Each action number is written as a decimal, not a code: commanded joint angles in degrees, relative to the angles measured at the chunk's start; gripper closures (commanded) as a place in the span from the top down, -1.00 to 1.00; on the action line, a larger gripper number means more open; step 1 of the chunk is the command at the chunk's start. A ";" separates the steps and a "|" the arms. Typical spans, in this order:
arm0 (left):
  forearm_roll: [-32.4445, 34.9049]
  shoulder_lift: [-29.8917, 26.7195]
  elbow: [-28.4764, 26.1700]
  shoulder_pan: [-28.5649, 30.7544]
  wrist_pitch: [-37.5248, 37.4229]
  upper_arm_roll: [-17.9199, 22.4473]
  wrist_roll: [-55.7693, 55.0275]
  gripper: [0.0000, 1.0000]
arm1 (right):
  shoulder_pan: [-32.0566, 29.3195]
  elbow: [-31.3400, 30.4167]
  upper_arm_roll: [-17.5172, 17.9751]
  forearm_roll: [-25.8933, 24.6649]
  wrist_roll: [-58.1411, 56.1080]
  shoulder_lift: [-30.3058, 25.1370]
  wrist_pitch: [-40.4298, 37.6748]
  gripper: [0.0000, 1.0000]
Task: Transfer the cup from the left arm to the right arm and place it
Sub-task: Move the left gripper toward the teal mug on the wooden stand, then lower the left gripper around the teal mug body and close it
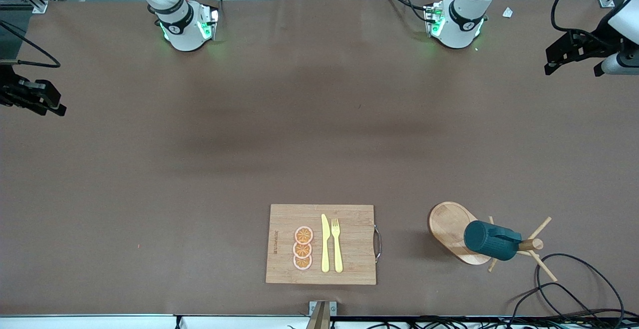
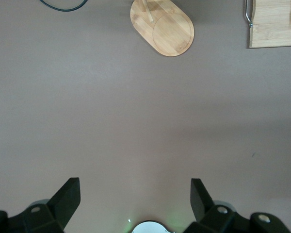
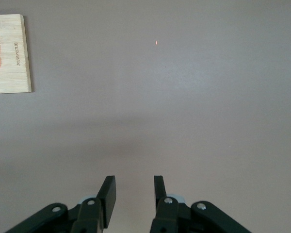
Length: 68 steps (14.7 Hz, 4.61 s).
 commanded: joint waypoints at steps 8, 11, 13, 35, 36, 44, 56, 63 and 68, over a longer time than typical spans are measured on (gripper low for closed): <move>-1.69 5.39 4.35 0.27 8.09 0.48 -0.45 1.00 | -0.18 -0.34 0.28 -0.37 0.66 -0.37 -0.26 1.00; -3.52 10.39 6.27 0.79 11.43 0.48 -6.24 1.00 | -0.18 -0.34 0.28 -0.37 0.66 -0.37 -0.35 1.00; -3.71 13.38 8.56 0.71 12.76 0.56 -6.87 1.00 | -0.26 -0.34 0.28 -0.37 0.57 -0.37 -0.26 1.00; -4.24 31.06 12.52 -0.52 35.95 -0.14 -54.13 1.00 | 0.44 -0.08 0.37 -0.28 1.18 -0.46 -0.96 1.00; -4.67 31.58 12.52 -0.52 36.75 -0.14 -56.15 1.00 | 0.44 -0.08 0.37 -0.28 1.18 -0.46 -0.96 1.00; -14.87 33.79 11.21 -0.43 43.79 -0.14 -68.21 1.00 | 0.44 -0.25 0.37 -0.37 1.09 -0.37 -0.88 1.00; -20.49 37.83 10.15 0.27 45.19 -0.14 -69.45 1.00 | 0.09 -0.16 0.28 -0.37 0.92 -0.28 -0.88 1.00; -21.46 40.64 10.41 0.18 48.34 -0.14 -69.18 1.00 | 0.09 -0.16 0.28 -0.37 1.09 -0.28 -0.88 1.00; -21.46 41.69 10.41 -0.26 49.68 -0.14 -68.74 0.97 | -0.09 -0.16 0.28 -0.37 1.01 -0.28 -0.88 1.00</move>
